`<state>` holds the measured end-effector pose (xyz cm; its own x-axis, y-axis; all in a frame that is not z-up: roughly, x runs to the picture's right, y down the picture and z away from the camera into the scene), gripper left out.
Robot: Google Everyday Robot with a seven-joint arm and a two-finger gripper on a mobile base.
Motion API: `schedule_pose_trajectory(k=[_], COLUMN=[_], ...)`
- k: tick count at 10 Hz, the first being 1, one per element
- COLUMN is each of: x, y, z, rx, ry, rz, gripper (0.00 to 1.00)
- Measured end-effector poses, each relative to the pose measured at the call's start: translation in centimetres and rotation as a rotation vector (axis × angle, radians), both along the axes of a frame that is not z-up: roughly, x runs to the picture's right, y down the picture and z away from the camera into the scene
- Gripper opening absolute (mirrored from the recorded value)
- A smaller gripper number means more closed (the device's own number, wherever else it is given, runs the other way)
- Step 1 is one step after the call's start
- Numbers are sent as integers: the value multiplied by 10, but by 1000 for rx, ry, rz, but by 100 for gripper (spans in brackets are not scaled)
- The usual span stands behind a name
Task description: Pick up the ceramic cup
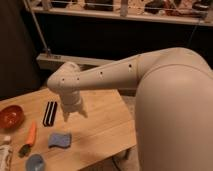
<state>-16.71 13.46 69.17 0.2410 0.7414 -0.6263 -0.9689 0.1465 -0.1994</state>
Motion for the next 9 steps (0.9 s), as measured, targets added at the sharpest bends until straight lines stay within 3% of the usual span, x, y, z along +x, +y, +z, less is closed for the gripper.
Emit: schedule_pose_trajectory(k=[2, 4, 7, 9], x=[-33, -57, -78, -88], y=[16, 41, 85, 109], z=[-19, -40, -64, -69], rx=[-20, -66, -122, -129], ry=[-129, -267, -397, -435], rz=[-43, -98, -219, -306], gripper=[65, 65, 65, 65])
